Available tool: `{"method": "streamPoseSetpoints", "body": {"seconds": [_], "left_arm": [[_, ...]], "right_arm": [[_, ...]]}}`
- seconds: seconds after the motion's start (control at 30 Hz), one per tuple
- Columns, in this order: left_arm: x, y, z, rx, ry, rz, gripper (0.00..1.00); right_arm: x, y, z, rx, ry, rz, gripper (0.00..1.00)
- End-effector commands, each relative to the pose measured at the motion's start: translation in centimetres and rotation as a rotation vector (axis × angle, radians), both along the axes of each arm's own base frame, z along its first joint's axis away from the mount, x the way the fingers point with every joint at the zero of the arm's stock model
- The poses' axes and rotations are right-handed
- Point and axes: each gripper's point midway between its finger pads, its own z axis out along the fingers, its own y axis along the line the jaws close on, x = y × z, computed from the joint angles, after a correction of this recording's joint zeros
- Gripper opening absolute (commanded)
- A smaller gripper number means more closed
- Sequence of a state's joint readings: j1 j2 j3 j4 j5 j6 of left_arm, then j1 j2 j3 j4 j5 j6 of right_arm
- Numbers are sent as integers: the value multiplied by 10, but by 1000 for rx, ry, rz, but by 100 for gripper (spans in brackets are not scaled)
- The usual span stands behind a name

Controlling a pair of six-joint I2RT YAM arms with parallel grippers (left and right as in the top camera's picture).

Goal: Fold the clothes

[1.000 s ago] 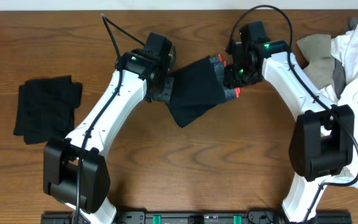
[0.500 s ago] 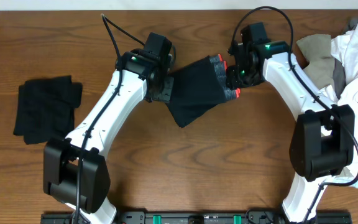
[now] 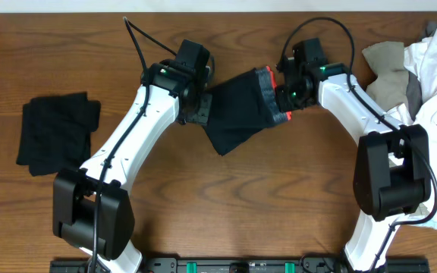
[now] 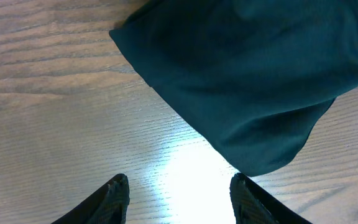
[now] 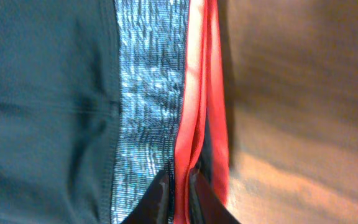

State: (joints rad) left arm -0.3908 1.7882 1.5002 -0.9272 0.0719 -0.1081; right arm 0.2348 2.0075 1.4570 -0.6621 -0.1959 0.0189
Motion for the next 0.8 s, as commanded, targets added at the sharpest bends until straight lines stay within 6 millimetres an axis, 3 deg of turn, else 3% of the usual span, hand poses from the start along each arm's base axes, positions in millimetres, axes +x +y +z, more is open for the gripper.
{"method": "streamPoseSetpoints", "body": {"seconds": [0.0,0.23,0.37,0.47,0.6,0.77], "left_arm": [[-2,1,-6,6,18,7,55],[-2,1,-6,6,18,8,54],[-2,2,-6,6,19,8,55],[-2,2,-6,7,20,8,54],[-3,2,-6,7,21,8,54],[-3,2,-6,7,21,7,54]], "right_arm": [[3,8,13,62,-29,14,8],[27,13,25,83,-141,15,9],[46,-1,30,18,-215,-68,11],[52,-16,22,-39,-219,-149,12],[45,-14,8,-34,-167,-142,12],[48,14,21,93,-201,-20,31]]}}
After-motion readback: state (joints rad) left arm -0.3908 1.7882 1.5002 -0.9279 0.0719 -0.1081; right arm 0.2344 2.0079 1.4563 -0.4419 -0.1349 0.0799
